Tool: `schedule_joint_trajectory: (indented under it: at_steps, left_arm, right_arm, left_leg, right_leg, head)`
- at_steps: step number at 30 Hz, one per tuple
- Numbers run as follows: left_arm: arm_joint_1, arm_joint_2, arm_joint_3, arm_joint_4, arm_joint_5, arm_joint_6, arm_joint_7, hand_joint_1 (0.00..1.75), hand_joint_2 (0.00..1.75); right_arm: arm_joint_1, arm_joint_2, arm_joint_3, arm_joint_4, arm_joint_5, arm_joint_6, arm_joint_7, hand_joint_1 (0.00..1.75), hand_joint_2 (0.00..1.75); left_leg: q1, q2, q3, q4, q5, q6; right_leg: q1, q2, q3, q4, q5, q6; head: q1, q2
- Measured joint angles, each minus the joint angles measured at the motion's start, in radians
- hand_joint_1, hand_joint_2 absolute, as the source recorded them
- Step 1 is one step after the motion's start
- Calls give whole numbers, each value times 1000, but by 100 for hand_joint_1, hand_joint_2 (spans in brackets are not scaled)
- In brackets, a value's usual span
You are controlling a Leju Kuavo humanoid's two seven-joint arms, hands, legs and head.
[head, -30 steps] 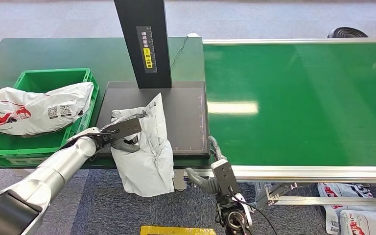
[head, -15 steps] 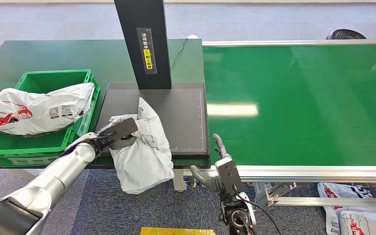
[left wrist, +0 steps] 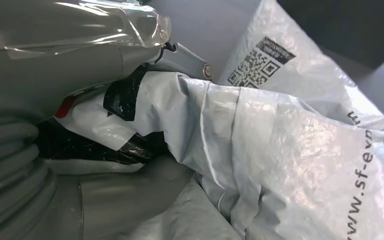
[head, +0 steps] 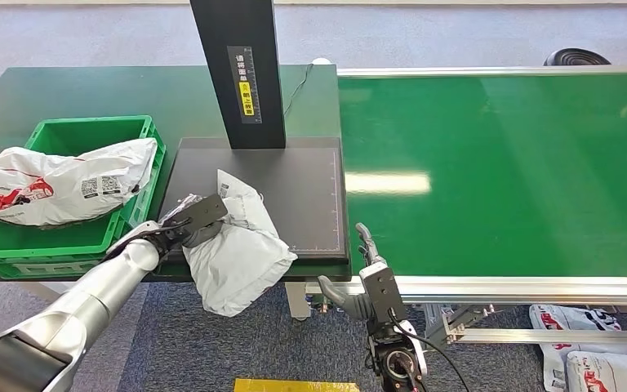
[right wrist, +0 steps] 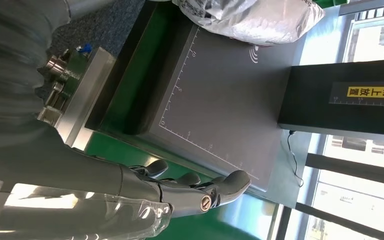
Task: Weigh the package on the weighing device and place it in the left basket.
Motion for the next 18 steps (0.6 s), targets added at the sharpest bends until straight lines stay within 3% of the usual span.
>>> schedule_joint_trajectory:
  at_steps: [4,11,18]
  left_arm:
    - [0,-5,73,-27,61,50,-26,175,175]
    - [-55,-8,227,-123,155,56,-49,175,175]
    - [-112,-5,299,-201,165,39,-22,175,175]
  right_arm:
    - [3,1,0,0,1,-1,-1,0,175]
    - [4,10,0,4,-4,-9,-11,0,175]
    - [10,18,-1,4,-8,-13,-16,0,175]
  left_leg:
    - [0,0,-2,0,1,0]
    - [0,0,-7,1,2,-1]
    - [0,0,-10,1,2,-1]
  right_leg:
    - [0,0,-3,0,1,0]
    - [0,0,-7,0,1,0]
    - [0,0,-10,0,1,0]
  head:
    - [0,0]
    - [0,0]
    - [0,0]
